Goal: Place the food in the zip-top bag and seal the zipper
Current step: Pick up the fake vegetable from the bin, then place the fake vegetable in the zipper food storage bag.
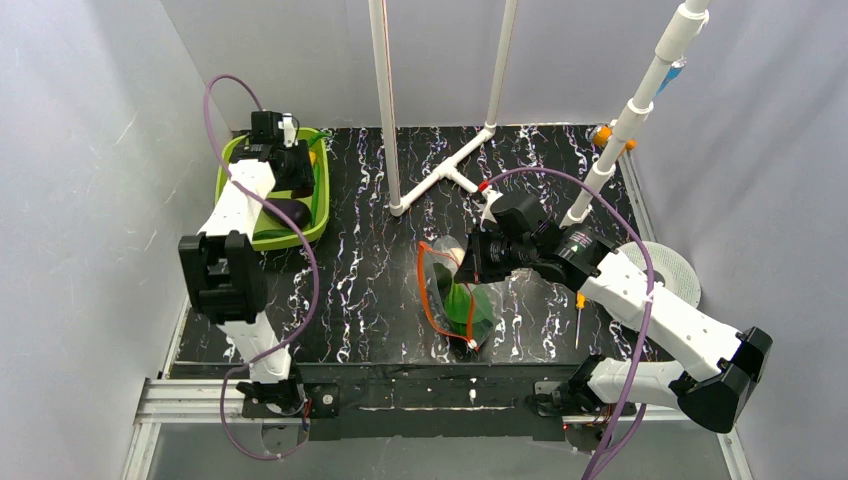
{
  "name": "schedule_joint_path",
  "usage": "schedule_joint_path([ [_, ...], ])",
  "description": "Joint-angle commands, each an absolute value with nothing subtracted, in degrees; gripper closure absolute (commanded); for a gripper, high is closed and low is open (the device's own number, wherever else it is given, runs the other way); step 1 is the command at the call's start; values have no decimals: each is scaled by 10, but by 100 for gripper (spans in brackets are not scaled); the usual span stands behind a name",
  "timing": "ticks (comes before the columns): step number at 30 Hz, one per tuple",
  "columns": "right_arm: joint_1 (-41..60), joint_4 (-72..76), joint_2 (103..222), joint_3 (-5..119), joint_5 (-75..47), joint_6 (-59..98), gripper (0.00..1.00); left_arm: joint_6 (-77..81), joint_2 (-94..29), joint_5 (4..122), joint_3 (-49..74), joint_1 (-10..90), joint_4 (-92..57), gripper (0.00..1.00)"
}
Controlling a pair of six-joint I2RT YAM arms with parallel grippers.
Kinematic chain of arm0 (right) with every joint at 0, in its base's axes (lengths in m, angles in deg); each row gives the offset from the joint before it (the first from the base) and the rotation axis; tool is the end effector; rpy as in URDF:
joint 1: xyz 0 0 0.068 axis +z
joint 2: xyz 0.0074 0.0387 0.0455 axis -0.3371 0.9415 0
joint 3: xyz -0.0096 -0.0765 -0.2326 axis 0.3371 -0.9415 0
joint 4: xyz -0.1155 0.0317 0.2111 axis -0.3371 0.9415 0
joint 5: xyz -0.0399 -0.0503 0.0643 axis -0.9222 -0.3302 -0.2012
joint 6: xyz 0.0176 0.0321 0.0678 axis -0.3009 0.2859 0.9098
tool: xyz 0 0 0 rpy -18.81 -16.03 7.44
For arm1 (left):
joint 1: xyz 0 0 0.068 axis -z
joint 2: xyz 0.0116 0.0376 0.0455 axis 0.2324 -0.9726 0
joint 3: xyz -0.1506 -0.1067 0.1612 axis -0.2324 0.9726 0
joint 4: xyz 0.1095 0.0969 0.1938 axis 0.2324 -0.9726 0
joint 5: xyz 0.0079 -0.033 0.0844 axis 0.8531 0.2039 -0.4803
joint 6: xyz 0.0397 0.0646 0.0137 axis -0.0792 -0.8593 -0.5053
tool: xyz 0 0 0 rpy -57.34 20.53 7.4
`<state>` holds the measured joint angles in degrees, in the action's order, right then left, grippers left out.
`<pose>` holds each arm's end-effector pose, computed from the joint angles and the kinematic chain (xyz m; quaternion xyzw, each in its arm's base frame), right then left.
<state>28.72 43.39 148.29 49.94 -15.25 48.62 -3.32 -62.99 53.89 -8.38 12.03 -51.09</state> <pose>0.1649 0.1971 0.3064 -0.1223 0.8973 0.3207 0.2774 0.4182 0.0113 0.2487 -0.0669 0.9194 -0.0098 0.3874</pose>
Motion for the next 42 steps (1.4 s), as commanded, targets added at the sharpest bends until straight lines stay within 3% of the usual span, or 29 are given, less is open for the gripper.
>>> schedule_joint_path([
  [1, 286, 398, 1477, 499, -95, 507, 99, 11, -526, 651, -9, 118, -536, 67],
  [7, 286, 387, 1475, 484, -87, 530, 99, 56, -380, 789, 96, 125, -546, 67],
  [13, 285, 344, 1461, 448, -110, 559, 99, 132, -249, 910, 211, 226, -525, 67],
  [18, 284, 326, 1469, 462, -116, 573, 99, 229, -125, 909, 295, 377, -401, 66],
  [23, 283, 327, 1477, 506, -99, 580, 99, 280, -46, 904, 356, 439, -280, 65],
  [31, 282, 329, 1473, 536, -76, 592, 99, 247, -106, 909, 346, 512, -267, 63],
  [42, 282, 314, 1450, 523, -71, 610, 99, 257, -195, 885, 328, 526, -241, 56],
])
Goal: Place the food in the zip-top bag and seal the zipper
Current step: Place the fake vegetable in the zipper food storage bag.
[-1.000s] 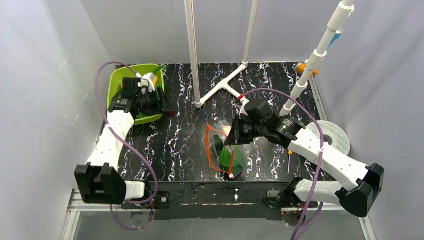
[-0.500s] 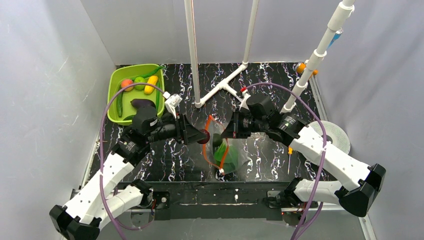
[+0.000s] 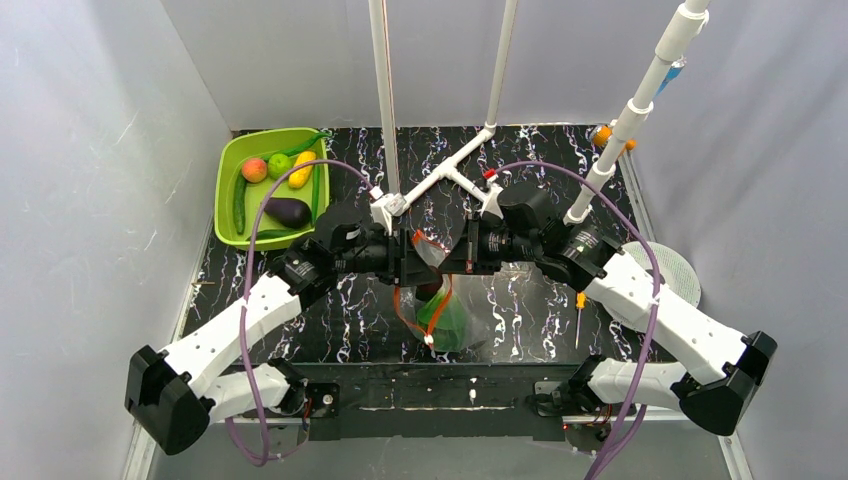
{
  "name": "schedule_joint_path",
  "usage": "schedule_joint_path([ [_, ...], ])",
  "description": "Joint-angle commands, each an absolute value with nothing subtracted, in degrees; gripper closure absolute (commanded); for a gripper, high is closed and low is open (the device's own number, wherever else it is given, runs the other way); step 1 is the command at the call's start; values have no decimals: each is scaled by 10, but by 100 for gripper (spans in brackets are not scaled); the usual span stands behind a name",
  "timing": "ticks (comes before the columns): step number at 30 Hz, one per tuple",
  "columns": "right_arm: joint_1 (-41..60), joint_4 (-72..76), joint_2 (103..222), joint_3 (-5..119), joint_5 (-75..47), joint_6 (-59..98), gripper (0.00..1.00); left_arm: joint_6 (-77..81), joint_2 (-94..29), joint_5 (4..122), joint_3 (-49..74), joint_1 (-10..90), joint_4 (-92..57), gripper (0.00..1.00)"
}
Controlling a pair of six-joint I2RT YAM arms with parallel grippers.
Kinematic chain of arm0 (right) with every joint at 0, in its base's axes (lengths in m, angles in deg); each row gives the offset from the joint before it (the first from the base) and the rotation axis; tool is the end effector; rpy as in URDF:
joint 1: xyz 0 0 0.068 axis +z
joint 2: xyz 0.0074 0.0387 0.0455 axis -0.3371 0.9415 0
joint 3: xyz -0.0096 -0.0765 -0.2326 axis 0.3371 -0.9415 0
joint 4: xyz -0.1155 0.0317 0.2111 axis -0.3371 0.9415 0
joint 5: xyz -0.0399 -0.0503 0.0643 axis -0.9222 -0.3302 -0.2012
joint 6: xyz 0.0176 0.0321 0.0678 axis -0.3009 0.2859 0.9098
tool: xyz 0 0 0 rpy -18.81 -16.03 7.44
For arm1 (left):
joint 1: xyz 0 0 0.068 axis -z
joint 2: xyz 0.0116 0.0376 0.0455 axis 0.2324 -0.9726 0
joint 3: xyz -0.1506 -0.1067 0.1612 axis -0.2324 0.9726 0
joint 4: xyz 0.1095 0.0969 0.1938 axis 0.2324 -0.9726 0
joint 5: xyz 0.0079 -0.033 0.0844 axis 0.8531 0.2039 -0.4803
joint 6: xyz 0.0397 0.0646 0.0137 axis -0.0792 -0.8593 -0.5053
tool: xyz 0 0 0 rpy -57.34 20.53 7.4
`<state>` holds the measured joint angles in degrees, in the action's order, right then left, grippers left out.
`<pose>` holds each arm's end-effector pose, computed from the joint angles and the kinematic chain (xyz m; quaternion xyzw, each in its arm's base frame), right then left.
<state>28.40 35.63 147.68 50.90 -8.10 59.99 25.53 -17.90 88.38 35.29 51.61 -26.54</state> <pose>0.1651 0.2072 0.3306 -0.0648 0.8629 0.4323 0.2537 0.1829 -0.1899 0.2917 0.1878 0.7724 -0.5227 0.3082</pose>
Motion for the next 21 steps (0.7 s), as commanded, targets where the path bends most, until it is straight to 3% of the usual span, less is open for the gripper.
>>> schedule_joint_path([
  [1, 282, 314, 1448, 521, -72, 610, 99, 259, -202, 890, 328, 528, -237, 56],
  [8, 282, 312, 1437, 508, -83, 610, 99, 276, -226, 885, 338, 539, -205, 45],
  [9, 282, 312, 1435, 506, -84, 610, 99, 278, -227, 883, 337, 539, -204, 34],
  [10, 282, 312, 1434, 505, -84, 610, 99, 278, -230, 884, 335, 539, -203, 5],
  [21, 278, 319, 1417, 494, -98, 604, 99, 231, -207, 854, 311, 541, -263, 2],
])
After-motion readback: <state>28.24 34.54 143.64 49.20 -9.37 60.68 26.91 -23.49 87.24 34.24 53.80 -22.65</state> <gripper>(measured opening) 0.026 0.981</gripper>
